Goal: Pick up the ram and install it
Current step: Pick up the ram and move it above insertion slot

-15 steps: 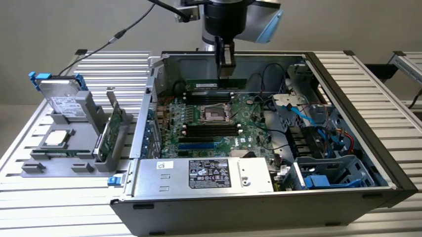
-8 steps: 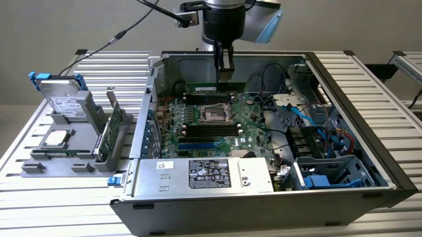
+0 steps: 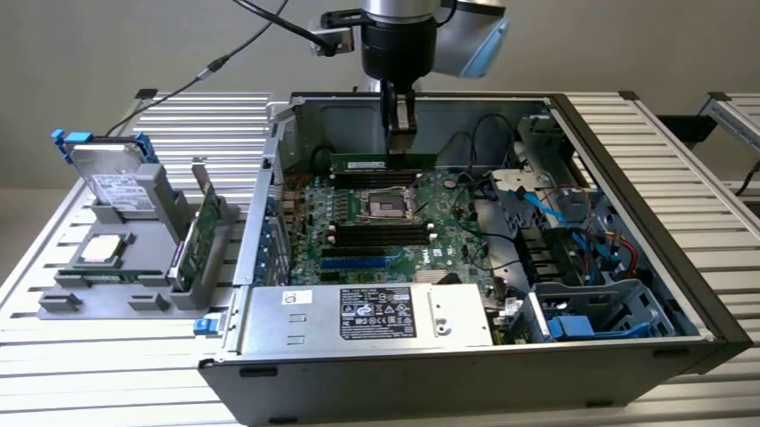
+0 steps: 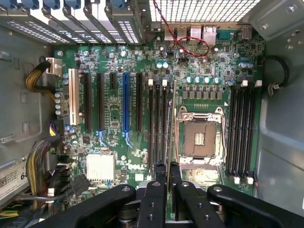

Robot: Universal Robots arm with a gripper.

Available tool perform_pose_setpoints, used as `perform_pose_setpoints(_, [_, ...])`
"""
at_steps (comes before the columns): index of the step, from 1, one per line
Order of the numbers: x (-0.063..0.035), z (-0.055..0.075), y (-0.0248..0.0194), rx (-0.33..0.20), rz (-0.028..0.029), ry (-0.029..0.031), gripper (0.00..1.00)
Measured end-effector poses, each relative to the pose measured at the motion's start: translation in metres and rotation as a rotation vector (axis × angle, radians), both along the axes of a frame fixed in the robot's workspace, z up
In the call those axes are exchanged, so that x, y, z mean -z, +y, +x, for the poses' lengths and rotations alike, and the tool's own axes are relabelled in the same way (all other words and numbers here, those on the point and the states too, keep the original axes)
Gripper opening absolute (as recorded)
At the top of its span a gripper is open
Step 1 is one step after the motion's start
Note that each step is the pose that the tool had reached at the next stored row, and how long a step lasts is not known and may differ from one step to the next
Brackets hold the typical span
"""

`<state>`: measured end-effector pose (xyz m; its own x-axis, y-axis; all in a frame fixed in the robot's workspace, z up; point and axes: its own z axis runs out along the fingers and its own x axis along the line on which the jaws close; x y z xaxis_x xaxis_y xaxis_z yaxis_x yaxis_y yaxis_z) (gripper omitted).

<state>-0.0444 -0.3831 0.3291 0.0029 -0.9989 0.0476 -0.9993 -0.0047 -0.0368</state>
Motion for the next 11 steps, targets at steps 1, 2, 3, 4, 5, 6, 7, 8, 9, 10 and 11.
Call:
perform_pose_setpoints(1, [0.0015, 0.0, 0.0001, 0.0, -0.0009, 0.0001, 0.13])
perform_pose_setpoints(2, [0.0032, 0.0, 0.0002, -0.001, -0.0017, 0.0001, 0.13])
perform_pose_setpoints(3, [0.0047, 0.0, 0.0002, -0.001, -0.0025, 0.0001, 0.13])
perform_pose_setpoints(4, [0.0064, 0.0, 0.0003, -0.001, -0.0035, 0.0001, 0.13])
perform_pose_setpoints(5, [0.008, 0.0, 0.0005, -0.001, -0.0047, 0.0003, 0.13])
perform_pose_setpoints(6, [0.0093, 0.0, 0.0006, -0.001, -0.006, 0.0005, 0.13])
perform_pose_setpoints(7, [0.0107, -0.001, 0.0008, -0.001, -0.0072, 0.0007, 0.13])
perform_pose_setpoints(8, [0.0119, -0.001, 0.0009, -0.001, -0.0084, 0.001, 0.13])
perform_pose_setpoints(9, [0.0131, -0.001, 0.0011, -0.001, -0.01, 0.0016, 0.13])
perform_pose_setpoints(10, [0.0143, -0.002, 0.0012, -0.001, -0.0115, 0.0023, 0.13])
perform_pose_setpoints(11, [0.0165, -0.002, 0.0014, -0.001, -0.0142, 0.0041, 0.13])
